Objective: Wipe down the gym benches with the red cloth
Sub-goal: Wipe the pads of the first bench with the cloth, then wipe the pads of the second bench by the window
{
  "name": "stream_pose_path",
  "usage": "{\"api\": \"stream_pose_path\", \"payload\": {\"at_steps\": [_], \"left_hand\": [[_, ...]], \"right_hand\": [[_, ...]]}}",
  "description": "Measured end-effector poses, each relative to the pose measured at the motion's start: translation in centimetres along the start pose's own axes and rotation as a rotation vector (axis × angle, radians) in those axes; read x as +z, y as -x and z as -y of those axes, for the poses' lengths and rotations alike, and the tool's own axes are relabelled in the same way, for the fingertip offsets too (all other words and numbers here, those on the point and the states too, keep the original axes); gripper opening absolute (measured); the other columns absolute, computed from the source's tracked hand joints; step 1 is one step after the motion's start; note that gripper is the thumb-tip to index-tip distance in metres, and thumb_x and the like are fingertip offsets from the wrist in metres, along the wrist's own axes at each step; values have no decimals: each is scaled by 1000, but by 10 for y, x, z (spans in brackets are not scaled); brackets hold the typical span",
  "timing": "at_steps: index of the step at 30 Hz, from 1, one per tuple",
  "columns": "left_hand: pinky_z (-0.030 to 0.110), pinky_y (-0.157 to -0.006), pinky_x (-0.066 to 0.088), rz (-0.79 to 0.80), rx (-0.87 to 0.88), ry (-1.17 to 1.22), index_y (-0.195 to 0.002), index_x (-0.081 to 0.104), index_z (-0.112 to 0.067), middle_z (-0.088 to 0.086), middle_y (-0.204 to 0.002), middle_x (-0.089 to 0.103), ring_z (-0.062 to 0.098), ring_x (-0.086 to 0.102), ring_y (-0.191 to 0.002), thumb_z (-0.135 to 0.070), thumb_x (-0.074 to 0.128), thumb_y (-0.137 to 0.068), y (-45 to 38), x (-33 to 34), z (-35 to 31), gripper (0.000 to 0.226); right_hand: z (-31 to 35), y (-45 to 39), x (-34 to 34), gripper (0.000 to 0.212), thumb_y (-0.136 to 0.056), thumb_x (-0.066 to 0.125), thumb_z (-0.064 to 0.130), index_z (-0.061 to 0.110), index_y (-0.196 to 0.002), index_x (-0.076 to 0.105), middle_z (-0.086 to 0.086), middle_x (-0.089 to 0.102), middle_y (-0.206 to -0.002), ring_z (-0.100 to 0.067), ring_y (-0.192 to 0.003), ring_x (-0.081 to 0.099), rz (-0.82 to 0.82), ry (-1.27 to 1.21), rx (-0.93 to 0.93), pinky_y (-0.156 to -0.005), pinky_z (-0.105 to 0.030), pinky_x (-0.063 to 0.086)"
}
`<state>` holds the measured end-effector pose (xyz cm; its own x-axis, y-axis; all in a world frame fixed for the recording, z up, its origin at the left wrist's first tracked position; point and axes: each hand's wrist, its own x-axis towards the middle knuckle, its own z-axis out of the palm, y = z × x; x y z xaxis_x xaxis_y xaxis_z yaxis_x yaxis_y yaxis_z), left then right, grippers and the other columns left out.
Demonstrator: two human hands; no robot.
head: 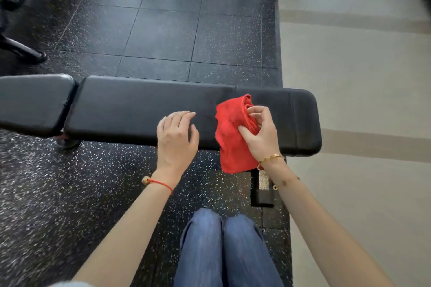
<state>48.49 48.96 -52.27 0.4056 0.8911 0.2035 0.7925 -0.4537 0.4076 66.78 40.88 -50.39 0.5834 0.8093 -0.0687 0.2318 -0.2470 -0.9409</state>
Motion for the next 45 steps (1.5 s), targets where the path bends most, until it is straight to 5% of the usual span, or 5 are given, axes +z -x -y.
{"api": "stream_pose_path", "payload": {"at_steps": [10,16,26,37,45], "left_hand": [[38,-103,43,105,65,69,-123,62,-17,-1,-123,64,19,57,-118,-18,54,-93,31,-236,-109,31],[37,-102,45,122,116,136,-121,63,-16,-1,-120,65,18,57,-115,-15,55,-93,37,-299,-150,29],[39,-92,49,159,127,164,-113,66,-16,-2,-112,68,18,61,-100,-17,55,-94,27,-277,-230,23],[38,-92,50,80,-64,237,-112,68,-16,-1,-110,70,20,63,-102,-16,56,-94,16,-182,-392,22],[34,-92,48,79,-123,230,-112,68,-18,-4,-111,69,17,62,-103,-17,56,-94,-19,-143,-467,22]], "right_hand": [[195,120,-119,37,-78,70,0,16,-105,51,16,61,-102,7,-93,60,-38,-21,131,-86,-16,48],[248,157,-170,37,-77,71,0,15,-105,52,14,61,-103,9,-94,59,-176,-47,145,-88,-19,49],[241,137,-263,38,-77,71,-3,15,-104,51,13,61,-100,9,-92,58,-296,-113,146,-90,-23,49],[196,61,-427,37,-78,67,-8,12,-104,49,4,61,-110,-7,-99,61,-157,-120,71,-89,-21,49],[174,0,-502,37,-78,67,-7,12,-105,50,13,60,-103,2,-94,60,-156,-132,97,-85,-20,50]]}}
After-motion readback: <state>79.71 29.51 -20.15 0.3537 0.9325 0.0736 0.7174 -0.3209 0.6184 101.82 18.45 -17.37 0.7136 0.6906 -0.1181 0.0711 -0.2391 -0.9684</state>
